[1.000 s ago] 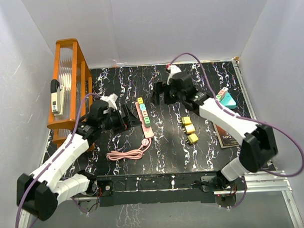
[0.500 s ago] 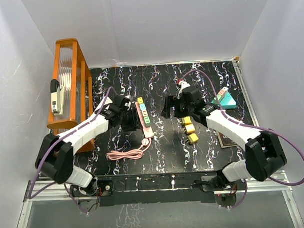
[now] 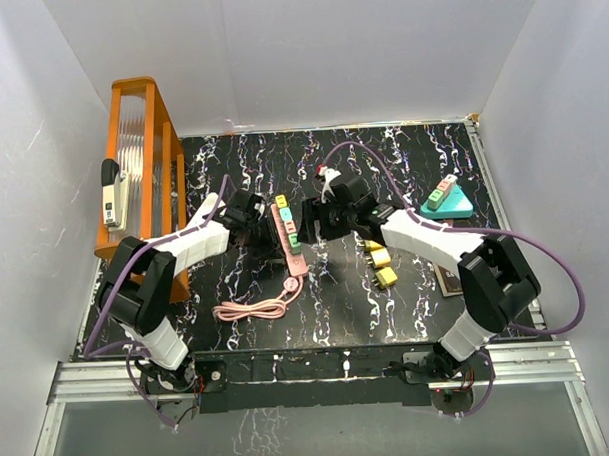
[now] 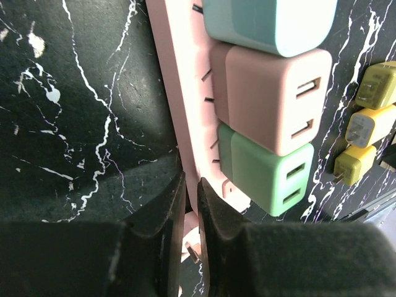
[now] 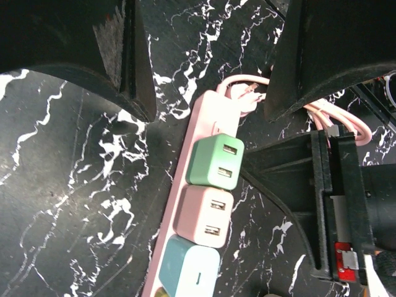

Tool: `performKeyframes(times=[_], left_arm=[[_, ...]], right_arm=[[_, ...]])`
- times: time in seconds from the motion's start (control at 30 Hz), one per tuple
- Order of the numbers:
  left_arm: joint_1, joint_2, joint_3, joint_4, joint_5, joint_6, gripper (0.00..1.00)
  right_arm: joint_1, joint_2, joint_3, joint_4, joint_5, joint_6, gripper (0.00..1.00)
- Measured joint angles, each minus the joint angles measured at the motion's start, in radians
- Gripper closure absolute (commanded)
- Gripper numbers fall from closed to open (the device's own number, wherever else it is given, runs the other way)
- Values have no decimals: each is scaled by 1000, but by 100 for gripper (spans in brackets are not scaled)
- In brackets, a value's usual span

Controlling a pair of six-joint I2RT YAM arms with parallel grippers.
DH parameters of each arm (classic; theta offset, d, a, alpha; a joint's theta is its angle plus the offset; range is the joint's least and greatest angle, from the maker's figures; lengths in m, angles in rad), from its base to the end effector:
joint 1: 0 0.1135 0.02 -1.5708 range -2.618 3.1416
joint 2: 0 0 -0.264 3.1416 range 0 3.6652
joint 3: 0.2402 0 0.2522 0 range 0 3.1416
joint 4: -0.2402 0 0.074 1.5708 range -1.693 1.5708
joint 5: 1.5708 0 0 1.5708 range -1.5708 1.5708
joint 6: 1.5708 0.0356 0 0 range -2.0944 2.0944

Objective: Pull the plug off the socket

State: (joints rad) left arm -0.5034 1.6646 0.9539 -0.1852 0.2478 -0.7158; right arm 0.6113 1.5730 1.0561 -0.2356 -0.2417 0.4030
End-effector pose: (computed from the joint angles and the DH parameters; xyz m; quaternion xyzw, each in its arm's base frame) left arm 0.2913 -0.1704 0.1773 -0.0586 0.9354 -0.2837 0.2026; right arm 0.2755 0.2035 0.2344 -0.1424 0.9008 0.2885 0.2915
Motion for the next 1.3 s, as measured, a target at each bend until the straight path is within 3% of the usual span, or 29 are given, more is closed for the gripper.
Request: performKeyframes(times=[0.27,0.77,1.3], left_arm=[[17,21,6,25,6,2,79],[26,42,-39,148,46,-22,79],[30,43,-60,175,49,-48,79]], right_arm=[[79,97,112,-40,85,-10,32],[288,310,309,-224,548,1,63],[317,359,377,-290,631,41,96]])
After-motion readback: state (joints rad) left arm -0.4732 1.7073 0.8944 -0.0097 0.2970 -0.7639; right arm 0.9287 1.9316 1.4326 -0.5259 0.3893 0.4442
